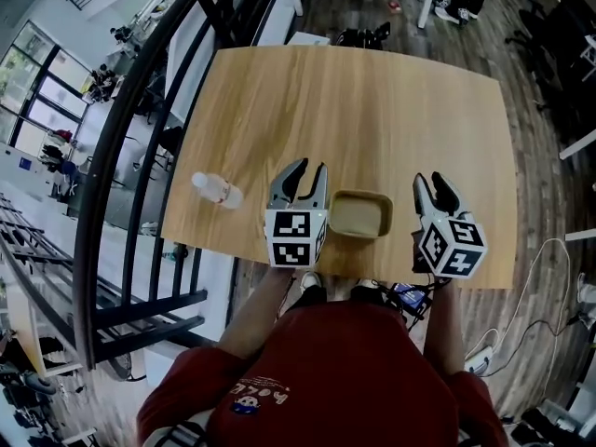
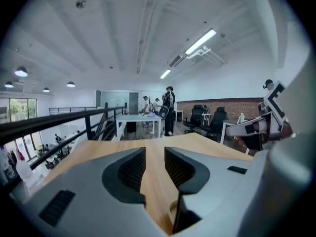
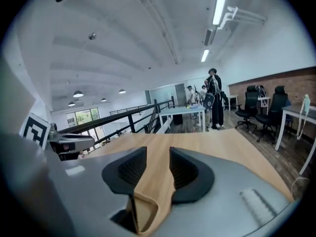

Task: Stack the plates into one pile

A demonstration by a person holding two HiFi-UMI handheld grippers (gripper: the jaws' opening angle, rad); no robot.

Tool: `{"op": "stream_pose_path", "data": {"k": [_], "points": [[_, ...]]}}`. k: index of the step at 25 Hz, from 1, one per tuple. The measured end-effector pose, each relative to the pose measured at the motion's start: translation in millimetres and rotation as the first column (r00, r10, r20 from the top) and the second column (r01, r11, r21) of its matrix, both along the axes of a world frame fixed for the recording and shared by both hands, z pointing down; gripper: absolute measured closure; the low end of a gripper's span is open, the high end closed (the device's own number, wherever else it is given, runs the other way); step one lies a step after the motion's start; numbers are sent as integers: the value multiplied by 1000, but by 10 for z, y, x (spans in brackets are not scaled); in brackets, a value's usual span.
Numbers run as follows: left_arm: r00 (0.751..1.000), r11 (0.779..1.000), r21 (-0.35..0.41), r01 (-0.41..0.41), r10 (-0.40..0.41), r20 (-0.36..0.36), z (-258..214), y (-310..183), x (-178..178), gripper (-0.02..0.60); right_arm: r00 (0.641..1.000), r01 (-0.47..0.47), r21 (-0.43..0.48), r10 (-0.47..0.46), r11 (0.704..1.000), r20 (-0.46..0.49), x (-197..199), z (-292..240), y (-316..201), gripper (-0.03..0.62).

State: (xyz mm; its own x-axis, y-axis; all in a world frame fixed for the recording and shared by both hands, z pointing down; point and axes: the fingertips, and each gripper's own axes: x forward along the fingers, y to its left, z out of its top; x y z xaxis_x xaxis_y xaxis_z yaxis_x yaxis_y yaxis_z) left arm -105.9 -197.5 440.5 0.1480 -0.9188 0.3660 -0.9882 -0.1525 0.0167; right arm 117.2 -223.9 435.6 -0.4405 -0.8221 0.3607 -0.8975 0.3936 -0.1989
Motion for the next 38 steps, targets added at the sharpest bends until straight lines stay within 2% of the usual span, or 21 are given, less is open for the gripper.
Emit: {"op": "stream_pose_path", "data": {"k": [3,6,9,12,18,23,25,29,33,36,38], "points": [[999,990,138,-6,1,34,-526,-56,-24,460,1000,-6,119,6,993,-3,-38,-455,-101,441],[998,969,248,-13,-2,62,-1025,-50,-31,460,999,-41,229,38,973,15,-10,-899,-159,441],[995,939,344,-23,-11,98,-1472,-51,-39,461,996,-85,332,92,939,-7,70,-1270,-213,441],[994,899,436,-48,-1,111,-1857,16,-21,462,993,-103,415,115,904,-6,99,-1607,-161,441],[997,832,554,-30,-15,76,-2422,143,-37,462,991,-118,567,132,815,17,100,-2232,-36,441],[987,794,606,-47,-57,151,-2681,186,-75,462,989,-128,652,148,748,24,84,-2574,31,441],[983,786,616,-52,-67,168,-2712,187,-71,465,990,-115,668,142,735,15,41,-2615,15,441],[988,790,612,-43,-58,146,-2670,188,-78,468,989,-101,671,149,734,-14,0,-2557,14,441],[985,788,615,-36,-76,155,-2623,200,-131,476,986,-100,676,162,730,-28,-23,-2511,48,454],[985,793,608,-39,-70,155,-2615,171,-119,507,987,-112,676,163,728,-12,26,-2520,40,473],[987,790,612,-34,-70,146,-2629,162,-117,538,987,-117,680,162,724,-4,44,-2532,46,509]]}}
